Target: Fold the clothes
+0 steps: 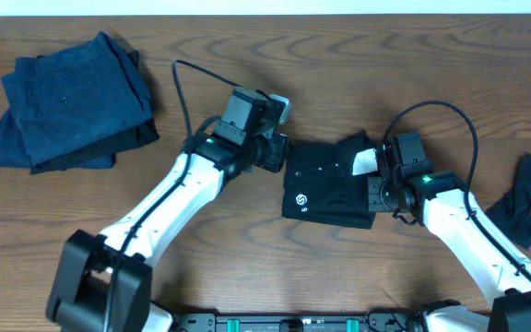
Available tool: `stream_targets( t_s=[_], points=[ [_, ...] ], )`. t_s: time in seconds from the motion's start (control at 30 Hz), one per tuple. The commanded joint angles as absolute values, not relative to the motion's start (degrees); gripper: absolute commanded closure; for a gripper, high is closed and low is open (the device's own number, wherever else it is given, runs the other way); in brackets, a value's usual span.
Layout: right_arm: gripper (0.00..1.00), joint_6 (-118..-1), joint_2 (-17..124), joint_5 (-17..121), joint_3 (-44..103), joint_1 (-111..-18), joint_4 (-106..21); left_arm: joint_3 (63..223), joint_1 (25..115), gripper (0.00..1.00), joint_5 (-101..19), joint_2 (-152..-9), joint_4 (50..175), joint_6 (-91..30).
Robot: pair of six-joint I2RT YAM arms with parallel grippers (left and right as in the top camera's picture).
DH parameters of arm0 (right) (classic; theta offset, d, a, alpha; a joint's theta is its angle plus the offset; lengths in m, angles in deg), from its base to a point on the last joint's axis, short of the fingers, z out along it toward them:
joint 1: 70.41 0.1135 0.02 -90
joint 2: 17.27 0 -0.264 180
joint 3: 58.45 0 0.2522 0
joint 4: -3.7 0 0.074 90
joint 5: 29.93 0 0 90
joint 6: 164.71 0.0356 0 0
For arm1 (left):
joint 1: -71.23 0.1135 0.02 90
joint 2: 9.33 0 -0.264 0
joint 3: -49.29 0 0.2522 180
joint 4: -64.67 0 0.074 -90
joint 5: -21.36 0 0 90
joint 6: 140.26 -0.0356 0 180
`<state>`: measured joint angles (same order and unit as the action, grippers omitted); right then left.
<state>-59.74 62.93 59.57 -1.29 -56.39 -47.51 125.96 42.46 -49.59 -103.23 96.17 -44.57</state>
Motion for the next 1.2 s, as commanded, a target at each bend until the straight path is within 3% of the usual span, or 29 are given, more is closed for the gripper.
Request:
stream_targets(
  t_s=[0.0, 0.17, 0.43, 0.57, 0.7, 0.9, 1.0, 1.03, 1.1, 1.17],
  points=[
    [0.55, -59.0, 61.8, 58.3, -0.7, -56.6, -48.7, 125.8, 40.9, 0.58, -51.3, -107.5, 94.5, -45.3],
    [0.51, -58.9, 61.9, 58.0, -0.8, -56.5, -48.2, 125.9, 38.3, 0.58, -51.3, -113.8, 89.8, -45.3],
    [0.51, -58.9, 61.9, 52.5, -4.8, -56.5, -44.2, 125.8, 37.1, 0.58, -51.4, -118.8, 90.4, -45.3],
    [0.67, -58.9, 61.9, 51.8, -6.6, -56.5, -41.3, 125.8, 37.1, 0.58, -51.4, -119.1, 93.8, -45.3],
    [0.99, -60.3, 61.9, 51.3, -6.9, -56.5, -41.0, 125.8, 37.1, 0.58, -51.4, -119.1, 98.0, -45.3],
    [0.99, -60.6, 61.9, 64.2, -6.9, -57.0, -41.4, 125.8, 37.1, 0.62, -53.1, -119.1, 103.7, -45.3],
    [0.99, -60.9, 61.9, 63.3, -6.9, -57.9, -40.4, 125.8, 37.1, 0.62, -53.1, -119.1, 105.3, -45.3],
    [0.94, -61.4, 61.9, 61.7, -6.9, -57.9, -39.9, 125.8, 37.1, 0.62, -53.1, -119.1, 105.4, -45.3],
    [0.74, -61.7, 61.9, 58.3, -6.9, -57.9, -39.2, 125.8, 37.1, 0.62, -53.1, -119.1, 105.3, -45.3],
    [0.66, -61.7, 61.9, 54.3, -6.9, -57.9, -39.1, 125.8, 37.1, 0.62, -53.1, -119.1, 105.1, -45.3]
  ],
)
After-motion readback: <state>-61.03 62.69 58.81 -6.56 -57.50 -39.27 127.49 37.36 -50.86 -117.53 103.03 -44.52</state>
